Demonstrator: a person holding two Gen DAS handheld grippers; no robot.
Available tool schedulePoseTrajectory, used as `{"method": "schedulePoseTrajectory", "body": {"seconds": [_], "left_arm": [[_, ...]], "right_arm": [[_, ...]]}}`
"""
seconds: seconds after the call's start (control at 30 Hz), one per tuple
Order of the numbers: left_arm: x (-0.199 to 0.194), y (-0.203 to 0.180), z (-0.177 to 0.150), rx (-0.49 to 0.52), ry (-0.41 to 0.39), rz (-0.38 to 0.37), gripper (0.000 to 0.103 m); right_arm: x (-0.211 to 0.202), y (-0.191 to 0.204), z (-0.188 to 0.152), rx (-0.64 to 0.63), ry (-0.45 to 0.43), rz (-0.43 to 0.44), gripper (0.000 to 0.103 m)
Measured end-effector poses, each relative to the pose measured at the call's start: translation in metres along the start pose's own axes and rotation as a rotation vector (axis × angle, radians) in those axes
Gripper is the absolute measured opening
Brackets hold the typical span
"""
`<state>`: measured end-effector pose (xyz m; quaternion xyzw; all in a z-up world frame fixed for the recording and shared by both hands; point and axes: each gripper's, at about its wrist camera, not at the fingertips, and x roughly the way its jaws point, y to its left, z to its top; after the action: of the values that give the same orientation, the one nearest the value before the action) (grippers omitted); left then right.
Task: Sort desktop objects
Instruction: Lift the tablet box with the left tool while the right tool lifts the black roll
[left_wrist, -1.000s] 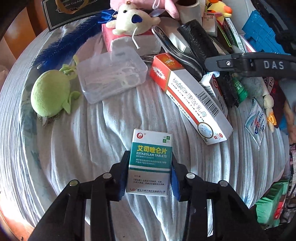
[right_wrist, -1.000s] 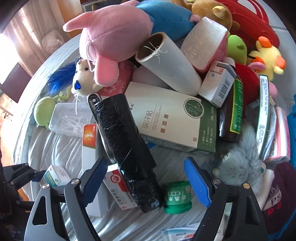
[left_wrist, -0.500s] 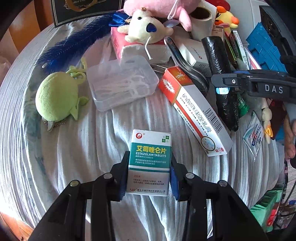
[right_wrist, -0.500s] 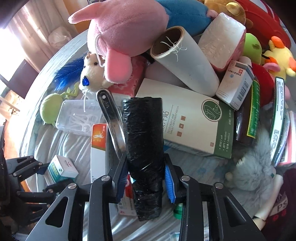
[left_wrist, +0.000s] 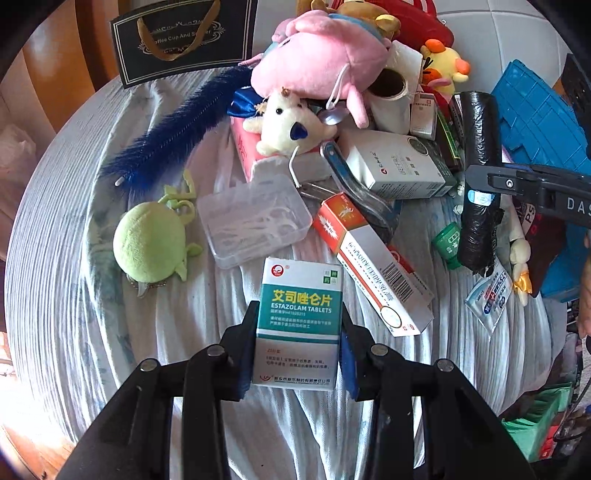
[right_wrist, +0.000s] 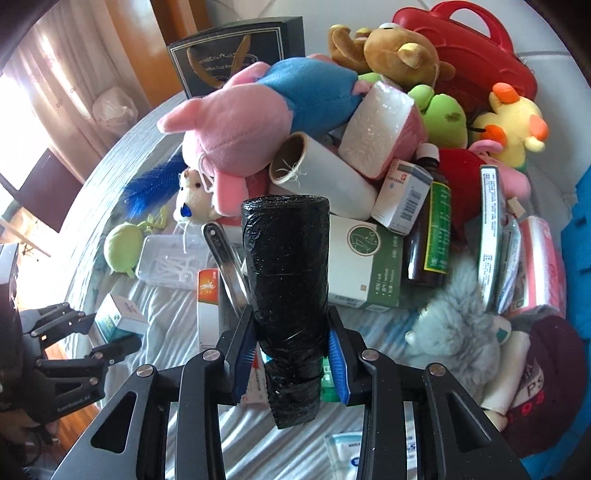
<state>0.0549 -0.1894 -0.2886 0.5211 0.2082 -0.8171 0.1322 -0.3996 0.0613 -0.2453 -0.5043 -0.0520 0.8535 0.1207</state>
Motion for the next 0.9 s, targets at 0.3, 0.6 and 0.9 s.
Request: {"method": "schedulePoseTrajectory", "body": {"seconds": [0.3, 0.6, 0.9], "left_arm": [[-0.032, -0.001, 0.007, 0.007, -0.062, 0.03, 0.037], [-0.064, -0.03, 0.031, 0.023, -0.133, 0.032, 0.037], [-0.09, -0.058, 0.045, 0.043, -0.181, 0.044, 0.037]], "right_arm": [[-0.037, -0.013, -0.003, 0.039, -0.019, -0.008, 0.035], [-0.075, -0.031, -0.02, 0.07, -0.04, -0.025, 0.035], [-0.121, -0.048, -0.033, 0.084, -0.088, -0.031, 0.035]]}}
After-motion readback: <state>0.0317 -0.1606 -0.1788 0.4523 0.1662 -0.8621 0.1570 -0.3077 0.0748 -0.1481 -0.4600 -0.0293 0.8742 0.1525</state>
